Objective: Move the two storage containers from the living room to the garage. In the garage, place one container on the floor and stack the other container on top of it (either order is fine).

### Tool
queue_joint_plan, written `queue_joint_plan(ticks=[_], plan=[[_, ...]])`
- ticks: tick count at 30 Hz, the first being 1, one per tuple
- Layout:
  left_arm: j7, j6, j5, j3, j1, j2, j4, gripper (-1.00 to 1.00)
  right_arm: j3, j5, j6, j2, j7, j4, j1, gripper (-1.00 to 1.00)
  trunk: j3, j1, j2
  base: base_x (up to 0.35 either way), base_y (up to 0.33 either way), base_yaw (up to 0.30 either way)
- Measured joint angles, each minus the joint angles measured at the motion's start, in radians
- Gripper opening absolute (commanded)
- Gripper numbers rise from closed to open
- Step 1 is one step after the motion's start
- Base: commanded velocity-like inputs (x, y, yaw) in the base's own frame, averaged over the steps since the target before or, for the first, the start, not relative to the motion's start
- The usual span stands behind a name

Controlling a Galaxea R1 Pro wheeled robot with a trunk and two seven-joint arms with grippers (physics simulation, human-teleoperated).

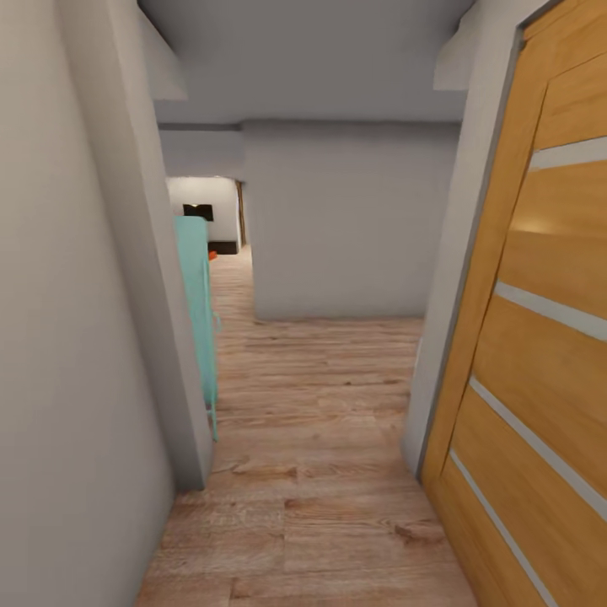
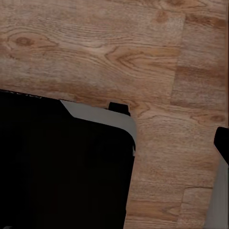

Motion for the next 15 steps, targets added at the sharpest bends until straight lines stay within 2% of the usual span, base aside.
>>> queue_joint_plan(ticks=[15], plan=[[0.0,0.0,0.0,0.0,0.0,0.0,0.0,1.0,0.002,0.001,0.001,0.0,0.0,0.0,0.0,1.0,0.0,0.0,0.0,0.321,0.0,0.001]])
